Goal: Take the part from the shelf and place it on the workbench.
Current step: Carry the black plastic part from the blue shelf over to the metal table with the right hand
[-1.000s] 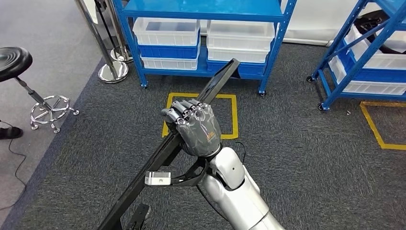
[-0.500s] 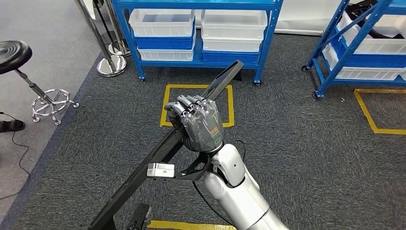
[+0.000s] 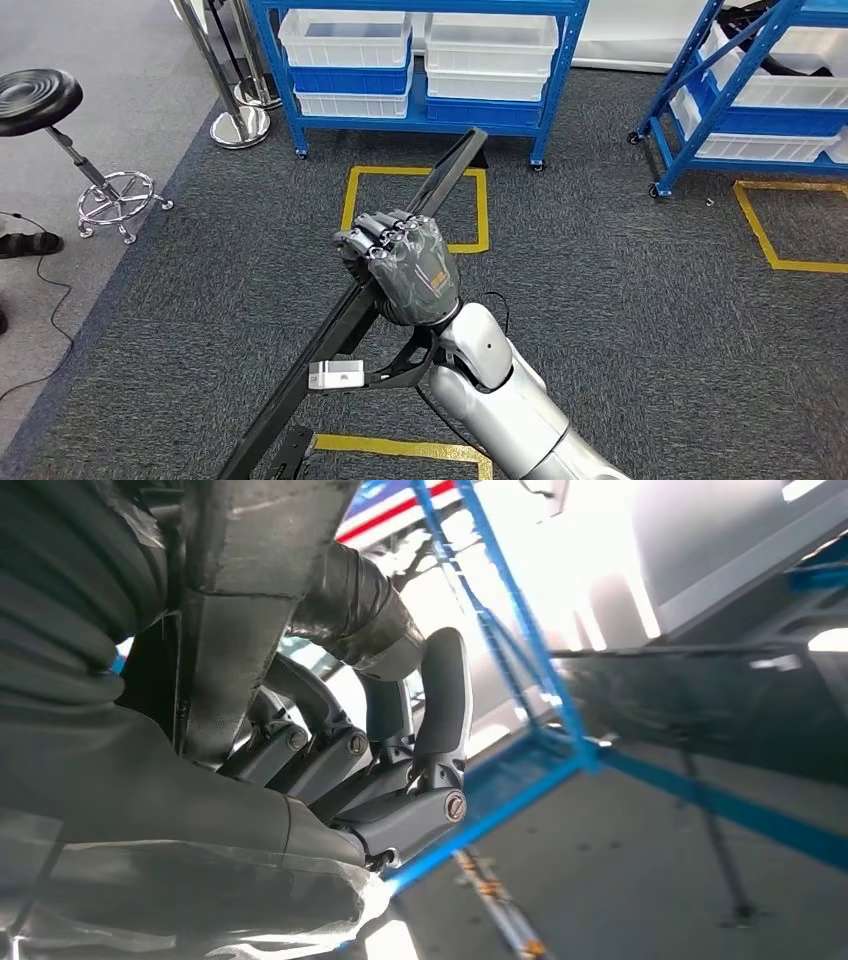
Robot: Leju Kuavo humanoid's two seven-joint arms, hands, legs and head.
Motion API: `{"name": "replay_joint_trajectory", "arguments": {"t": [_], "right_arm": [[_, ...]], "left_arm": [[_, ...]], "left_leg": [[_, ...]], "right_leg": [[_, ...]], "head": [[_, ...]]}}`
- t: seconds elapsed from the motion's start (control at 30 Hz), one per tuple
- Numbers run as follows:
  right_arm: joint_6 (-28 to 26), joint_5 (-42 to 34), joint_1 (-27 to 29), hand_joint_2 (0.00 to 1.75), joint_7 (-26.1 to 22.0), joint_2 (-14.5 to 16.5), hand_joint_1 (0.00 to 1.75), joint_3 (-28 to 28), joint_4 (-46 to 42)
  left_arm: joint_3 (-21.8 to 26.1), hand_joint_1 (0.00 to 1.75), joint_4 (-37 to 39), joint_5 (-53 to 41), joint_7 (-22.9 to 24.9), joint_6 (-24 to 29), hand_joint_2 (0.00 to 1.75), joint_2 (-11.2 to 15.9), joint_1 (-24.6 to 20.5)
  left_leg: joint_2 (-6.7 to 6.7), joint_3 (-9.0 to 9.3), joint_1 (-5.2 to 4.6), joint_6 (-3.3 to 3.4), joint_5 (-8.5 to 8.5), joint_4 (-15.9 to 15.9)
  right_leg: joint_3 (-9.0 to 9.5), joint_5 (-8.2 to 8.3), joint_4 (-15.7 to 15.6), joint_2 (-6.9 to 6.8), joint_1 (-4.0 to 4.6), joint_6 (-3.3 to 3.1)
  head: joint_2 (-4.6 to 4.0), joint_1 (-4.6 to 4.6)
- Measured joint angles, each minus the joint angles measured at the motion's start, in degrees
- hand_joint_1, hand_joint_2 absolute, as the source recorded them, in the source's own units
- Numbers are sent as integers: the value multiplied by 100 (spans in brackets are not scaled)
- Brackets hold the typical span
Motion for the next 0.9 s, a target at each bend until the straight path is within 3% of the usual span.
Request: {"name": "replay_joint_trajectory", "arguments": {"t": [0.07, 0.13, 0.17, 0.2, 0.23, 0.3, 0.37, 0.4, 0.5, 0.57, 0.63, 0.67, 0.7, 0.73, 0.8, 0.83, 0.9], "right_arm": [[-2, 194, -8, 175, 37, -44, 175, 33, -10], [-3, 404, -8, 175, 66, -93, 175, 55, -23], [-3, 468, -4, 175, 69, -118, 175, 61, -26], [-3, 515, 0, 175, 68, -139, 175, 65, -30], [-3, 547, 2, 175, 67, -153, 175, 66, -36], [-3, 582, 1, 175, 62, -169, 175, 66, -63], [-3, 595, 2, 175, 52, -182, 175, 70, -96], [-3, 598, 4, 175, 47, -190, 175, 72, -106], [-2, 601, 2, 175, 44, -203, 175, 84, -129], [-1, 601, -7, 175, 44, -202, 175, 96, -141], [-1, 601, -5, 175, 44, -206, 175, 102, -144], [-1, 601, -2, 175, 44, -208, 175, 104, -144], [-1, 601, 0, 175, 44, -209, 175, 107, -143], [-1, 601, -1, 175, 43, -210, 175, 108, -145], [-1, 601, -2, 175, 37, -210, 175, 109, -165], [-1, 601, -5, 175, 34, -211, 175, 109, -182], [-1, 600, -11, 175, 26, -215, 175, 110, -213]], "left_arm": [[1, 0, 0, -26, -2, 1, 175, -1, 3], [2, 0, 0, -54, -5, 2, 175, 0, 11], [2, 0, 0, -62, -8, 2, 175, 1, 20], [2, 0, 0, -66, -9, 2, 175, 2, 30], [2, 0, 0, -69, -11, 2, 175, 2, 38], [2, 0, 0, -73, -14, 2, 175, 0, 43], [2, 0, 0, -74, -18, 2, 175, -2, 32], [2, 0, 0, -73, -20, 2, 175, -3, 29], [3, 0, 0, -73, -25, 0, 175, 2, 46], [2, 0, 0, -77, -28, -4, 175, 5, 48], [2, 0, 0, -78, -31, -7, 175, 5, 50], [2, 0, 0, -78, -31, -8, 175, 5, 58], [2, 0, 0, -79, -31, -9, 175, 8, 69], [2, 0, 0, -83, -31, -12, 175, 10, 76], [2, 0, 0, -94, -38, -19, 175, 16, 74], [2, 0, 0, -104, -43, -22, 175, 17, 64], [3, 0, 0, -122, -50, -22, 175, 20, 51]], "left_leg": [[6, -33, 28, 79, 94, -44], [-15, -117, 21, 102, 148, -29], [-37, -156, 19, 96, 167, -12], [-64, -190, 19, 89, 179, 10], [-99, -217, 19, 80, 183, 39], [-173, -265, 16, 50, 171, 110], [-249, -336, 7, -10, 164, 187], [-282, -372, 9, -48, 172, 202], [-299, -451, 33, -146, 138, 285], [-193, -661, 35, -191, -119, 729], [-131, -1005, 38, -228, -443, 1459], [-120, -1128, 41, -238, -508, 1717], [-108, -1155, 42, -241, -464, 1776], [-88, -1073, 42, -235, -319, 1609], [63, -704, 26, -201, 59, 862], [155, -540, -1, -170, 167, 520], [250, -421, -54, -107, 203, 219]], "right_leg": [[-183, -317, 428, 20, -5, 48], [-472, -736, 1154, 35, -13, 80], [-558, -836, 1412, 36, -21, 93], [-542, -824, 1469, 37, -32, 101], [-413, -711, 1305, 44, -46, 103], [36, -423, 585, 165, -76, 87], [284, -327, 116, 293, -90, 46], [293, -352, 73, 314, -79, 16], [290, -310, 26, 182, -76, -92], [302, -292, -7, 78, -90, -151], [298, -296, -8, -25, -74, -174], [297, -298, -6, -77, -66, -178], [297, -300, -4, -129, -61, -181], [299, -303, -1, -179, -57, -181], [307, -312, 8, -278, -41, -170], [306, -318, 14, -322, -27, -154], [300, -315, 13, -415, 1, -106]], "head": [[0, 1], [0, 1], [0, 1], [0, 1], [0, 1], [0, 1], [0, -1], [0, -1], [0, -1], [0, -5], [0, -6], [0, -5], [0, -6], [0, -7], [0, -7], [0, -7], [0, -5]]}}
